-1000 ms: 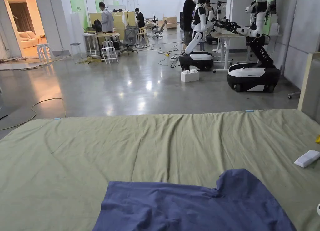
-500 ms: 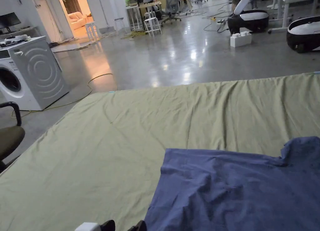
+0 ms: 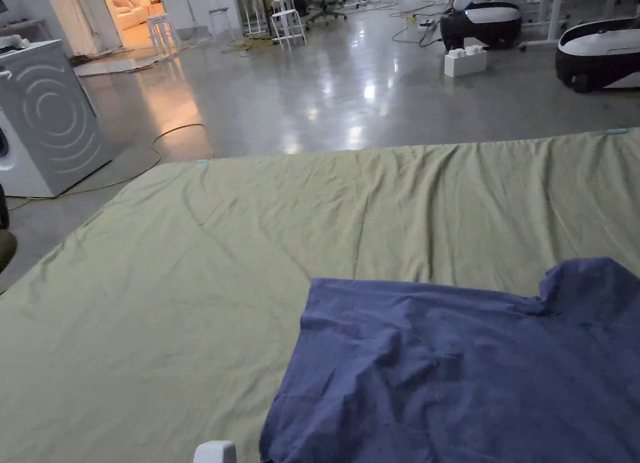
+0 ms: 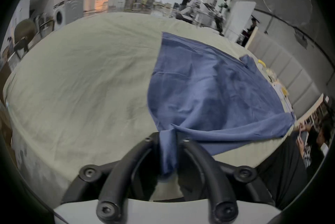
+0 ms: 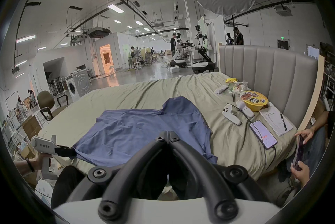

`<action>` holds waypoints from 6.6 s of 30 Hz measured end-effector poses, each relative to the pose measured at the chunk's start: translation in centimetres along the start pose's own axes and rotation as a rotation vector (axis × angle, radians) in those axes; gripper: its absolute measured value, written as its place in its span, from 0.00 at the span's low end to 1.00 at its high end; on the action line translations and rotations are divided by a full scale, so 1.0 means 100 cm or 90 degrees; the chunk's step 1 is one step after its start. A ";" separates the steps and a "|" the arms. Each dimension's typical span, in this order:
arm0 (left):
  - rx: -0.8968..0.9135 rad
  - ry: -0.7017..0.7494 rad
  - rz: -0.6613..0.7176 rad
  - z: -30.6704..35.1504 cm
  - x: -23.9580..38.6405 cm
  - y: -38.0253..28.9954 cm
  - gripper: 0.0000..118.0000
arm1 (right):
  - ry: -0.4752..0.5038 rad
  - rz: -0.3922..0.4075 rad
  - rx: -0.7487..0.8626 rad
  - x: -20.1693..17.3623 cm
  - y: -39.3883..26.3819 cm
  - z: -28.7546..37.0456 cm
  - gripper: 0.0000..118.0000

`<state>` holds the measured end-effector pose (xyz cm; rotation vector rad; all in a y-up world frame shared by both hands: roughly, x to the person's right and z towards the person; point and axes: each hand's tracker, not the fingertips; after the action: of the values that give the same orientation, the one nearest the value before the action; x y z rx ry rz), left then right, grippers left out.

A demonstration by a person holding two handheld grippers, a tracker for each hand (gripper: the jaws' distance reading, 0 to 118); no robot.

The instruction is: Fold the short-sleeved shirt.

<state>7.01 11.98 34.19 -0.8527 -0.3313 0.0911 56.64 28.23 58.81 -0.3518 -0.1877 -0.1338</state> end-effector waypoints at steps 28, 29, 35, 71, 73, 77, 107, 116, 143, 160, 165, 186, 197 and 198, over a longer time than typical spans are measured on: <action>-0.089 0.080 -0.071 -0.019 0.025 0.008 0.12 | -0.006 -0.091 -0.269 0.107 -0.091 -0.155 0.43; -0.088 0.079 -0.067 -0.019 0.025 0.007 0.12 | -0.007 -0.090 -0.274 0.108 -0.093 -0.157 0.20; -0.085 0.078 -0.054 -0.018 0.024 0.007 0.12 | -0.009 -0.114 -0.277 0.112 -0.093 -0.155 0.03; 0.043 0.070 0.109 -0.125 0.020 0.187 0.73 | -0.101 -0.227 -0.282 0.138 -0.009 -0.340 0.63; 0.085 0.068 0.051 -0.100 0.023 0.188 0.72 | -0.092 -0.241 -0.243 0.150 -0.006 -0.330 0.62; 0.211 0.030 -0.051 -0.001 0.050 0.187 0.72 | -0.038 -0.214 -0.118 0.148 0.025 -0.263 0.62; 0.494 0.016 -0.171 0.271 0.168 0.057 0.02 | 0.036 0.078 0.182 -0.024 0.067 0.023 0.00; 0.466 0.023 -0.167 0.259 0.160 0.061 0.02 | 0.044 0.076 0.168 -0.022 0.063 0.020 0.00; -0.062 0.117 -0.070 -0.148 0.052 0.137 0.11 | -0.011 0.020 -0.104 0.023 -0.003 -0.083 0.00; -0.098 0.119 -0.074 -0.142 0.058 0.137 0.09 | -0.173 0.006 -0.340 0.099 -0.065 -0.289 0.30; -0.051 0.084 -0.034 -0.102 0.047 0.141 0.07 | -0.176 0.081 -0.344 0.086 -0.046 -0.276 0.04; -0.041 0.064 0.011 0.039 0.017 -0.001 0.41 | -0.155 0.070 -0.324 0.083 -0.076 -0.125 0.32; 0.307 0.077 -0.044 0.162 0.078 0.031 0.66 | -0.052 -0.013 -0.072 0.064 -0.022 -0.054 0.65; 0.341 0.082 -0.064 0.178 0.089 0.033 0.66 | -0.043 -0.011 -0.025 0.057 -0.015 -0.043 0.65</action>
<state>9.88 28.87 44.76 -0.3082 -0.2119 0.0273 62.65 24.82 56.54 -0.3935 -0.2546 -0.1429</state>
